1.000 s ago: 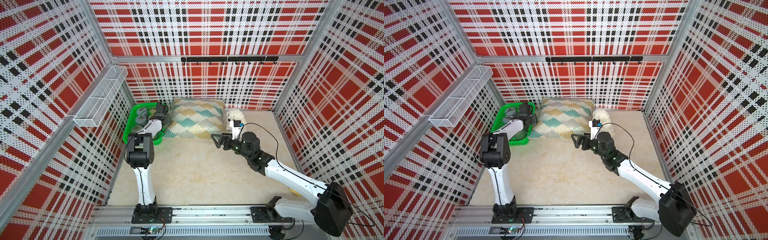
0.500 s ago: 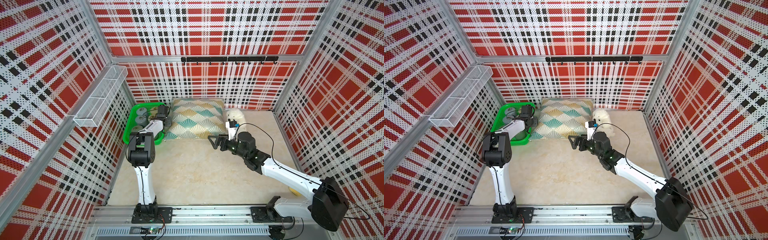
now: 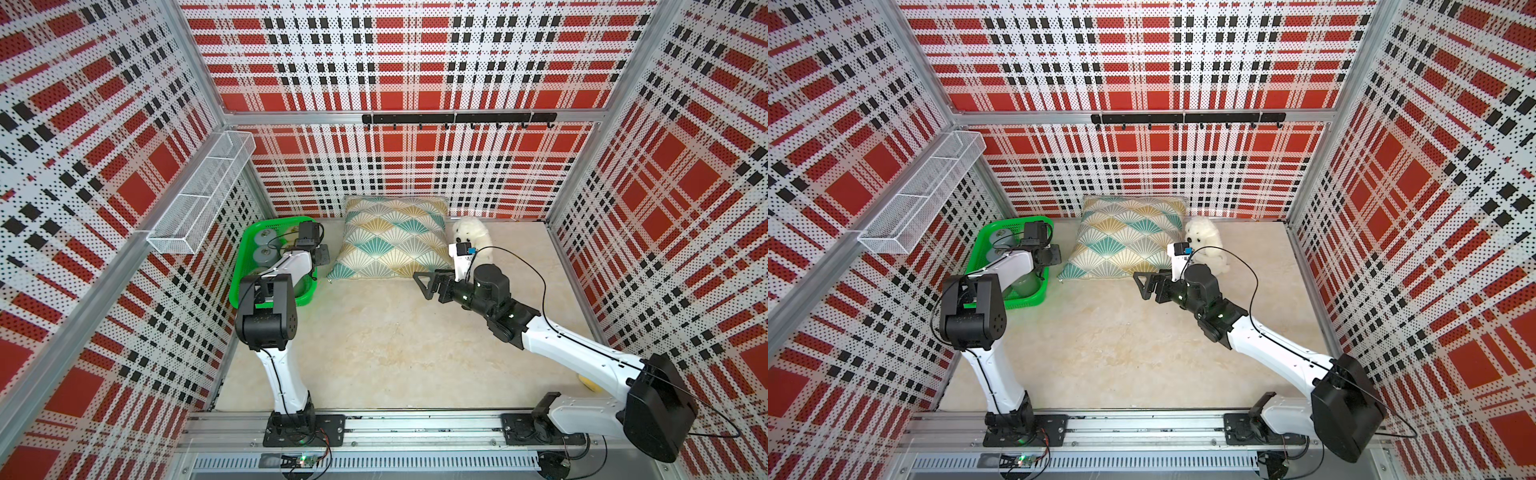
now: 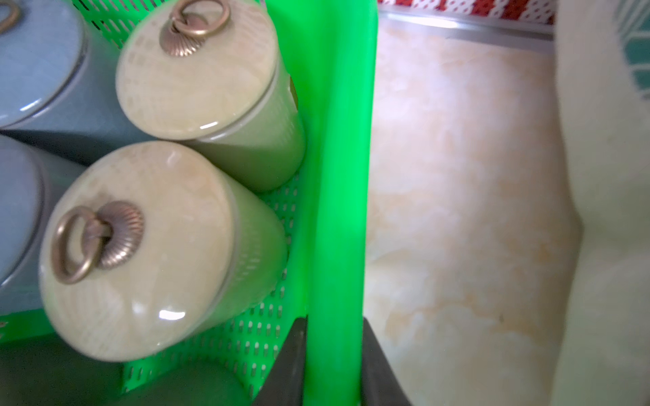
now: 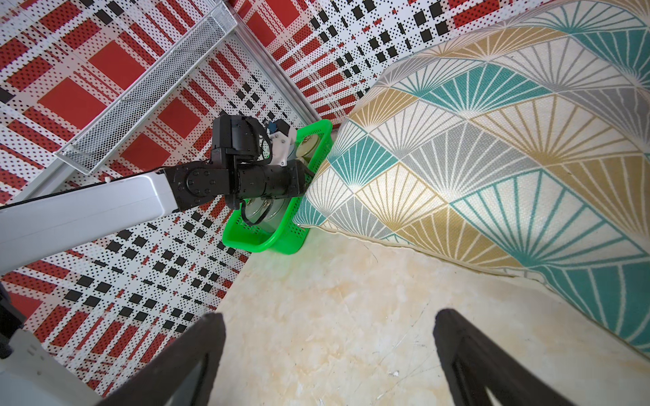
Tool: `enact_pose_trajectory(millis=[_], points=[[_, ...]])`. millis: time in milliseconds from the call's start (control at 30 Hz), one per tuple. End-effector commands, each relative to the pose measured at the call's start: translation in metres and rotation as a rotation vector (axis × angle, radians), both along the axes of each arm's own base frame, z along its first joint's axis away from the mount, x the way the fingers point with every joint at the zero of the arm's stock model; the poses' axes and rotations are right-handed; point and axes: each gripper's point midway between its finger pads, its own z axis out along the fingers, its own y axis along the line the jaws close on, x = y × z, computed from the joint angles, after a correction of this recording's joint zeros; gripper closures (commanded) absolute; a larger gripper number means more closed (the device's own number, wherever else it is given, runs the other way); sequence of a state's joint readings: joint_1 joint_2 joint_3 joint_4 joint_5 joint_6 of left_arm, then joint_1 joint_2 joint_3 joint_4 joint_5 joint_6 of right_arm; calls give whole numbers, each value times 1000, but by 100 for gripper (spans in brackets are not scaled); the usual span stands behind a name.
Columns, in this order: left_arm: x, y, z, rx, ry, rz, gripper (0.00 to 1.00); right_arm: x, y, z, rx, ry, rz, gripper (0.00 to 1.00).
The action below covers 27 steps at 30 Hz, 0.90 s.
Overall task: Take the tea canister out of the basket
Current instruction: Move the basket to the center of the board.
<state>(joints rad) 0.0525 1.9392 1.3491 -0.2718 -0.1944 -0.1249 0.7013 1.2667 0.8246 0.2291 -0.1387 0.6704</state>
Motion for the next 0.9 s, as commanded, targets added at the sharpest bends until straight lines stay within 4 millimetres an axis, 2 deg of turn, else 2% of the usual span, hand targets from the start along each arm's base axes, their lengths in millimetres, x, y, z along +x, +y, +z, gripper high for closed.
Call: enact_pose_trajectory(millis=[0, 67, 100, 300, 633, 700, 733, 867], points=[[-38, 21, 5, -32, 30, 168, 89, -2, 4, 12, 16, -24, 12, 0], [-49, 16, 5, -50, 30, 169, 89, -3, 5, 13, 17, -25, 14, 0], [-56, 14, 4, -59, 33, 171, 89, -2, -8, -23, -261, -103, 22, 0], [-86, -11, -1, -78, 63, 165, 89, -4, -7, -25, -270, -104, 27, 0], [-115, -93, -1, -167, 63, 50, 89, -2, -8, -26, -281, -105, 17, 0], [-119, -113, 0, -174, 57, 20, 88, -2, -8, -25, -281, -106, 17, 0], [-122, -133, 0, -179, 59, -21, 88, -2, -9, -25, -281, -108, 15, 0], [-129, -179, 2, -208, 44, -90, 88, -1, -11, -24, -289, -111, 3, 0]])
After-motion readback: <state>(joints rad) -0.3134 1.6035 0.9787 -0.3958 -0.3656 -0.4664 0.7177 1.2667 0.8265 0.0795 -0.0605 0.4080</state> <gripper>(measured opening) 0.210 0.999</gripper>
